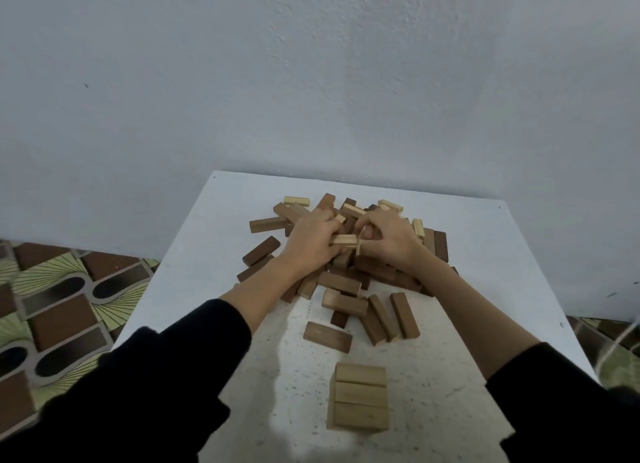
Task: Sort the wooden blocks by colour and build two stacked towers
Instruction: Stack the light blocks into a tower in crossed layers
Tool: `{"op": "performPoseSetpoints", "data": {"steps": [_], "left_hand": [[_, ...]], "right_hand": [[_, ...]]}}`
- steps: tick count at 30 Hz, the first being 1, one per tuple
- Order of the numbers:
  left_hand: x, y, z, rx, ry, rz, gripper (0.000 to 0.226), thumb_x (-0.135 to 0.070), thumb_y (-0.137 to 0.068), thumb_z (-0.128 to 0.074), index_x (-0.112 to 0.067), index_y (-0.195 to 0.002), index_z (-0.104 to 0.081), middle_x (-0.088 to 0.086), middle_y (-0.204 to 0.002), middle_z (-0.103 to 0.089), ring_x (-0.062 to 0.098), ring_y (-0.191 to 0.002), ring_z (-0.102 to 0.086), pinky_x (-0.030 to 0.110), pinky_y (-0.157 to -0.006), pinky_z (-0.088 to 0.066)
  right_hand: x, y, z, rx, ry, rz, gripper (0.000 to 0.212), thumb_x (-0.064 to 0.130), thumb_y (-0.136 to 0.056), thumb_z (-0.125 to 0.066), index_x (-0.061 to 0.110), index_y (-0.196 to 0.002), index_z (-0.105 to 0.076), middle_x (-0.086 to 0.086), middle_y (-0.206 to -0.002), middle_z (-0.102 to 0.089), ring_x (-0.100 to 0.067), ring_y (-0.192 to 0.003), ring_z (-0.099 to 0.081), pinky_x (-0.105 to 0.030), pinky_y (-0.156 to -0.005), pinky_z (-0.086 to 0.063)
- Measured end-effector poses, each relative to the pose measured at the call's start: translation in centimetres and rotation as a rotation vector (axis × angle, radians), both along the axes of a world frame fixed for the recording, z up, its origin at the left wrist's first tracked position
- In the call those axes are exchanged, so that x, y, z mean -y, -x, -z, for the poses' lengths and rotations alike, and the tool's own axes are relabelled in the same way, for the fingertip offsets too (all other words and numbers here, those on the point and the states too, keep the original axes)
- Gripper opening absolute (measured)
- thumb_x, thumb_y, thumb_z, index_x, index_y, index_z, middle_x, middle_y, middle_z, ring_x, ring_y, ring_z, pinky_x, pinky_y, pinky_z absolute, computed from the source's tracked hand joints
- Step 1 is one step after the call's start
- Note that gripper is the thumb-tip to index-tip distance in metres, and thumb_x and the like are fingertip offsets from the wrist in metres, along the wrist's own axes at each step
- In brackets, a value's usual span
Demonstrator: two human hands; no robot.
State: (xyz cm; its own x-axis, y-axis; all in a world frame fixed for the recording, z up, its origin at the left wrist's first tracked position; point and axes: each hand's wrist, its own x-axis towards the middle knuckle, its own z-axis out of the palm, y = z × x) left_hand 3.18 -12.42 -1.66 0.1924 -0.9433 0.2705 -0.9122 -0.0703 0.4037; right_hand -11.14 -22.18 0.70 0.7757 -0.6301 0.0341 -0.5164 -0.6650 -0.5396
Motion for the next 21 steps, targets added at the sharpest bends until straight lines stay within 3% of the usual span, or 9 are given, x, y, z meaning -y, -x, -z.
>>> {"op": "performPoseSetpoints", "data": {"steps": [2, 5, 8, 11, 14, 17, 21], "left_hand": [[0.0, 0.0, 0.1, 0.014, -0.018, 0.007, 0.027, -0.023, -0.081, -0.073, -0.003, -0.099, -0.068, 0.011, -0.097, -0.058, 0.026, -0.093, -0.051, 0.033, -0.074, -0.035], [-0.2, -0.2, 0.1, -0.04, -0.008, -0.015, 0.03, -0.026, -0.084, -0.069, -0.002, -0.103, -0.067, 0.011, -0.1, -0.058, 0.024, -0.094, -0.051, 0.031, -0.076, -0.035], [-0.6, -0.6, 0.0, -0.162, 0.015, -0.052, 0.029, -0.024, -0.087, -0.066, -0.004, -0.108, -0.066, 0.008, -0.105, -0.058, 0.021, -0.099, -0.049, 0.028, -0.081, -0.035], [-1.0, -0.8, -0.2, -0.217, 0.018, -0.061, 0.026, -0.021, -0.089, -0.064, -0.005, -0.11, -0.065, 0.005, -0.103, -0.057, 0.017, -0.098, -0.045, 0.022, -0.079, -0.03], [-1.5, -0.6, -0.4, -0.28, 0.017, -0.062, 0.018, -0.017, -0.094, -0.056, -0.002, -0.098, -0.066, 0.0, -0.087, -0.054, 0.015, -0.087, -0.045, 0.023, -0.069, -0.027], [-1.9, -0.5, -0.3, -0.318, 0.016, -0.085, 0.023, -0.015, -0.097, -0.051, 0.001, -0.085, -0.063, 0.004, -0.077, -0.055, 0.02, -0.077, -0.048, 0.027, -0.063, -0.029], [-2.2, -0.2, -0.8, -0.314, 0.031, -0.098, 0.022, -0.014, -0.096, -0.051, 0.003, -0.088, -0.063, 0.01, -0.08, -0.057, 0.019, -0.075, -0.048, 0.025, -0.062, -0.028]], "right_hand": [[0.6, -0.3, 0.3, 0.087, 0.007, 0.073, 0.013, 0.015, -0.08, -0.063, 0.014, -0.093, -0.064, 0.009, -0.076, -0.053, -0.012, -0.081, -0.047, -0.029, -0.071, -0.034], [1.7, -1.0, 0.6, 0.145, 0.131, 0.136, 0.02, 0.004, -0.083, -0.056, 0.004, -0.101, -0.064, -0.01, -0.096, -0.059, -0.024, -0.096, -0.047, -0.034, -0.08, -0.04], [2.8, -2.0, 0.6, 0.006, 0.149, 0.144, 0.031, 0.002, -0.088, -0.049, 0.005, -0.117, -0.06, -0.012, -0.115, -0.058, -0.03, -0.112, -0.043, -0.038, -0.091, -0.038], [3.3, -2.9, 0.8, -0.136, 0.164, 0.143, 0.032, 0.012, -0.092, -0.051, 0.011, -0.124, -0.056, -0.009, -0.12, -0.057, -0.029, -0.116, -0.041, -0.044, -0.097, -0.037], [3.2, -3.6, 1.1, -0.239, 0.229, 0.156, 0.032, 0.012, -0.091, -0.049, 0.012, -0.122, -0.057, -0.008, -0.121, -0.056, -0.028, -0.115, -0.042, -0.039, -0.091, -0.039], [3.0, -3.8, 1.5, -0.281, 0.255, 0.155, 0.032, 0.005, -0.092, -0.041, 0.009, -0.119, -0.058, -0.012, -0.12, -0.052, -0.029, -0.113, -0.044, -0.035, -0.082, -0.038], [2.7, -3.2, 0.4, -0.076, 0.085, 0.212, 0.021, 0.002, -0.088, -0.045, 0.001, -0.103, -0.059, -0.013, -0.107, -0.05, -0.028, -0.1, -0.047, -0.03, -0.075, -0.035]]}}
